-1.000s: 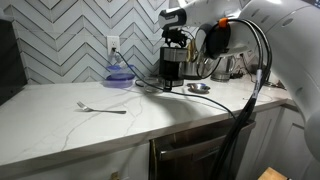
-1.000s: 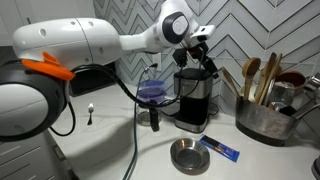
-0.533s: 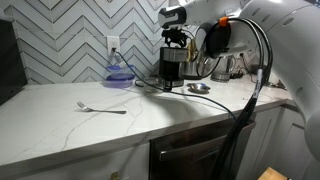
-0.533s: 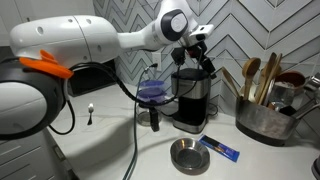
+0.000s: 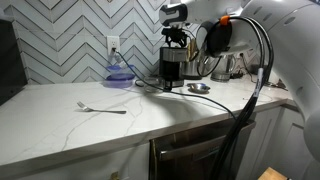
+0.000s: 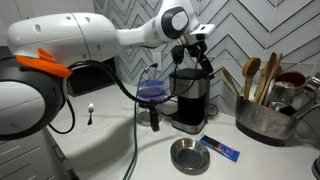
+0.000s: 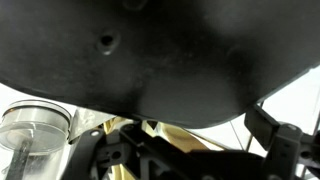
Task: Move the coffee maker slightly to the left
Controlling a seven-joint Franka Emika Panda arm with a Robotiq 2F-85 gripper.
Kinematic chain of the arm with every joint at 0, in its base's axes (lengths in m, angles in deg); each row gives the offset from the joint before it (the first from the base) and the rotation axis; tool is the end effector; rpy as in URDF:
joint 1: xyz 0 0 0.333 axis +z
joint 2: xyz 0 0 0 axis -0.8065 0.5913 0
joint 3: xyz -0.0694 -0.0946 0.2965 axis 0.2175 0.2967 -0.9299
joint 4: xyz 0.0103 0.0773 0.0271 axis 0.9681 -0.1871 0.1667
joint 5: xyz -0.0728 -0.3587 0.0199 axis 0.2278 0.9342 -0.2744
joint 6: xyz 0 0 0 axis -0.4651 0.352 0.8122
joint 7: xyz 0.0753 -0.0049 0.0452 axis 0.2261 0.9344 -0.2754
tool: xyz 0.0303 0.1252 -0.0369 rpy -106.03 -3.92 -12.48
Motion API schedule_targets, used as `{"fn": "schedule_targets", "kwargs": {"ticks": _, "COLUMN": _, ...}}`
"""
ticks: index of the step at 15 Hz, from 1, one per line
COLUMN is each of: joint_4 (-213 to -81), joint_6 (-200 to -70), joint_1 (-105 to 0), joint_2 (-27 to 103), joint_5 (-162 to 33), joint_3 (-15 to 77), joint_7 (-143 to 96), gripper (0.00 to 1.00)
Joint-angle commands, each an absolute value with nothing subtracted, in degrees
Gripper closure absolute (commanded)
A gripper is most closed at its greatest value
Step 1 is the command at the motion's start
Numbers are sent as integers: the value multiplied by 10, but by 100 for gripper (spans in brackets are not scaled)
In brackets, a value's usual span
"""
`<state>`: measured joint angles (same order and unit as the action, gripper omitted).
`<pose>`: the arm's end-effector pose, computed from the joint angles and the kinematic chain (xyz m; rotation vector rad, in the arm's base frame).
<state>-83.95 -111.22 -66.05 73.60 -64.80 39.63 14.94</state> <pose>0.7459 -0.2418 0.5324 2.5198 -1.4657 0.8382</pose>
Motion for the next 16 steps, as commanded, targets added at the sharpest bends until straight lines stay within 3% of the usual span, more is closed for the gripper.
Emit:
{"fn": "schedule_targets", "kwargs": {"ticks": 1, "joint_4": -820, "joint_6": -1118, "joint_1": -672, "joint_2": 736, "joint_5": -678, "joint_3": 381, "joint_7": 182, "gripper": 0}}
{"fn": "schedule_targets", "kwargs": {"ticks": 4, "joint_4": -743, "joint_6": -1111, "joint_1": -684, "joint_2": 768, "joint_5": -673, "joint_3": 374, "joint_7": 200, "gripper": 0}}
{"fn": "schedule_targets", "kwargs": {"ticks": 7, "joint_4": -802, "joint_6": -1144, "joint_1": -677, "joint_2": 733, "joint_5": -660, "joint_3": 380, "joint_7": 211, "gripper": 0}}
{"fn": "schedule_targets", "kwargs": {"ticks": 16, "joint_4": -813, "joint_6": -990, "joint_1": -673, "joint_2": 657, "joint_5": -645, "joint_3": 376, "joint_7": 70, "gripper": 0}}
